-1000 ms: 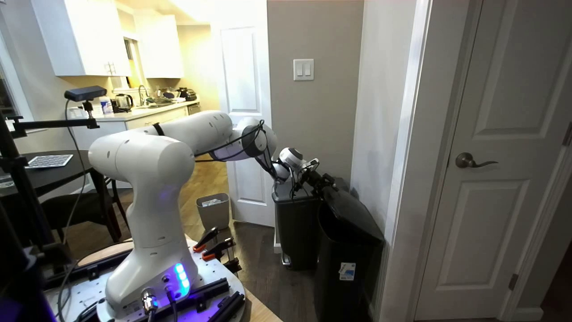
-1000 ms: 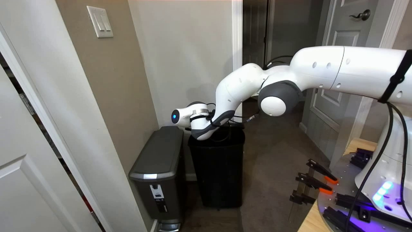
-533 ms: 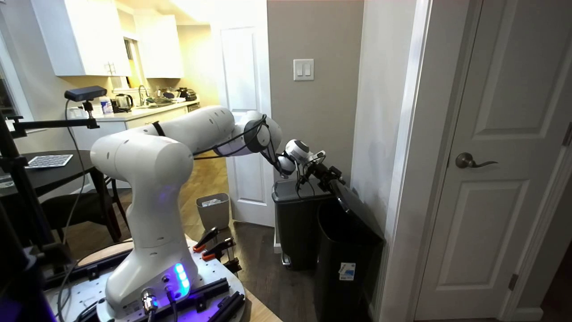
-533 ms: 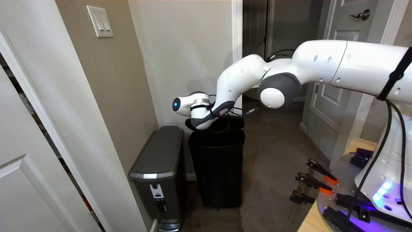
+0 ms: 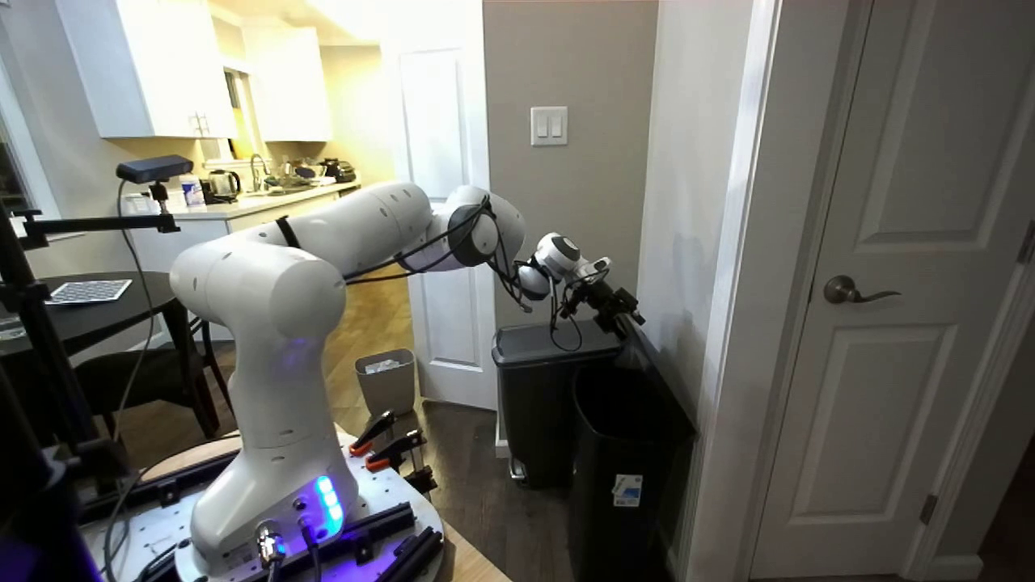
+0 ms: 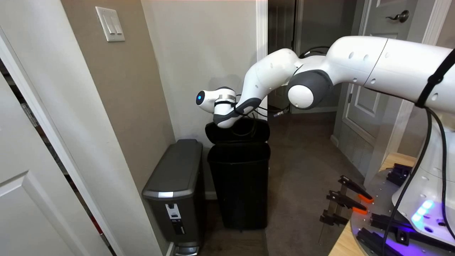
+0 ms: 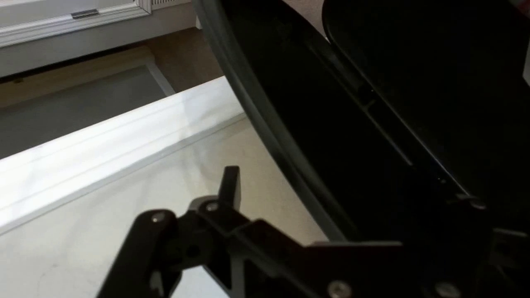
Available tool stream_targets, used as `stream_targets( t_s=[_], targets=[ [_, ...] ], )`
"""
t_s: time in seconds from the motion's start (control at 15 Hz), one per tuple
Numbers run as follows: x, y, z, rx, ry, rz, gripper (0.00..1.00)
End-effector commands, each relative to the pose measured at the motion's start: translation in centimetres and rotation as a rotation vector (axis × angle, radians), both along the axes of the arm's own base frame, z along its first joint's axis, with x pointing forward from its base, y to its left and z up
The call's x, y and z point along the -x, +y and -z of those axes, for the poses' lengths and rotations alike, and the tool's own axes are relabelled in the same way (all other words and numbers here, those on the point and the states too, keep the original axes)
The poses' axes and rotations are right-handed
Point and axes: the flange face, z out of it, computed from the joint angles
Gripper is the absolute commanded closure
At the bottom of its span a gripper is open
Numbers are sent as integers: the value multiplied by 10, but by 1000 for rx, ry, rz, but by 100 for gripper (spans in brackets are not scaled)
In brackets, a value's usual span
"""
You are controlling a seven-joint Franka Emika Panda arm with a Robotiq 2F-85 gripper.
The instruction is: Fully open the black bin
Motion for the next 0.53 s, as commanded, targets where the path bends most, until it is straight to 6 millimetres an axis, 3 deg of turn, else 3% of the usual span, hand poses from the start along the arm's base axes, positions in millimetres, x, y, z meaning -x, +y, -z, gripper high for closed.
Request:
stream_targets(
  t_s=[0.0,0.47],
  targets=[
    [0,-11,-17,-39,-38,57,0],
    [-8,-4,-64,-16,-83,43,0]
  ],
)
